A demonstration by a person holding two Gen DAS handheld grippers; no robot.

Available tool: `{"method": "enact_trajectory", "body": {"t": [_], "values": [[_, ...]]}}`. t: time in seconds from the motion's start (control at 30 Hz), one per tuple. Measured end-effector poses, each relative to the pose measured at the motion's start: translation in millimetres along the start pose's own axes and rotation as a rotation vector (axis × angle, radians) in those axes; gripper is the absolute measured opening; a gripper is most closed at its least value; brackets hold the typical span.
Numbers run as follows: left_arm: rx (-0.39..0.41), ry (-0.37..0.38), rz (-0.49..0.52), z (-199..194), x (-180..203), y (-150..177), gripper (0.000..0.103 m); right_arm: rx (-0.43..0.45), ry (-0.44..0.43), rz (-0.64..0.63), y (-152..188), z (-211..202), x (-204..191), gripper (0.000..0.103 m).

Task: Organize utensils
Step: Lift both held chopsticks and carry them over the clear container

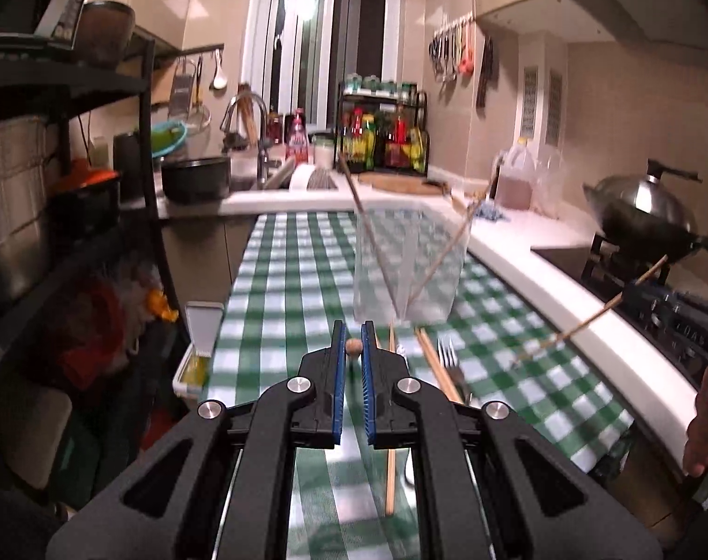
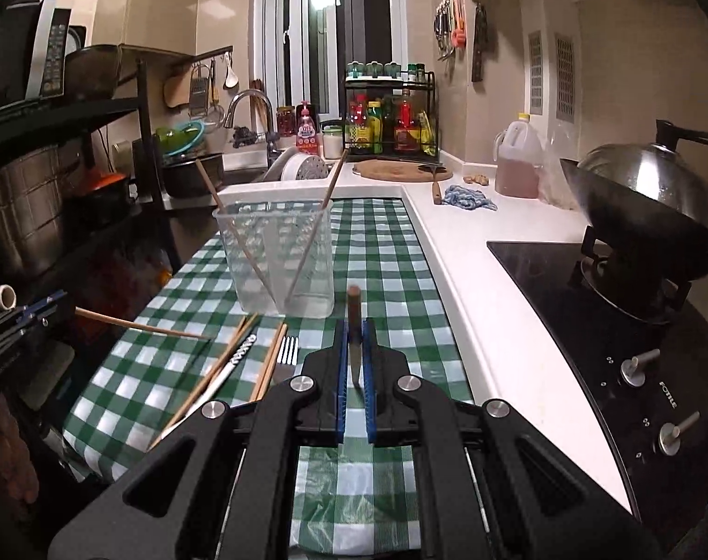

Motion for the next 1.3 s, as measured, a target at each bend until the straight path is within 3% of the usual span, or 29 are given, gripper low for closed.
{"method": "enact_trajectory", "body": {"t": [0.17, 0.67, 0.87, 1.13, 1.3], "values": [[0.022, 0.047, -0.033, 8, -5, -37, 0.007, 0.010, -0.015, 0.029, -15, 4, 4, 0.006], [-0.073, 0.119, -0.116, 43, -14, -94, 0.007, 0.024, -0.076, 0.061, -66, 19, -6, 0.006], [-0.019, 0.150, -0.126, 49, -15, -138, 0.007, 0.082, -0.132, 0.072, -113, 22, -15, 0.006], [0.112, 0.187, -0.107, 62, -2, -213, 0.006, 0.209, -0.192, 0.058, -201, 28, -32, 0.006], [0.123, 0.192, -0.103, 90, 6, -231, 0.007, 0.215, -0.185, 0.031, -224, 55, -43, 0.006]]}}
Point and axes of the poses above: each gripper's, at about its wrist camera, not at the fingertips, and z roughly the way its jaws point, x to its right, y to its underside, the point moved 7 cm from there along z, roughly the way its jaws point, and after that the axes turned 4 degrees about x, right-handed, at the moved point
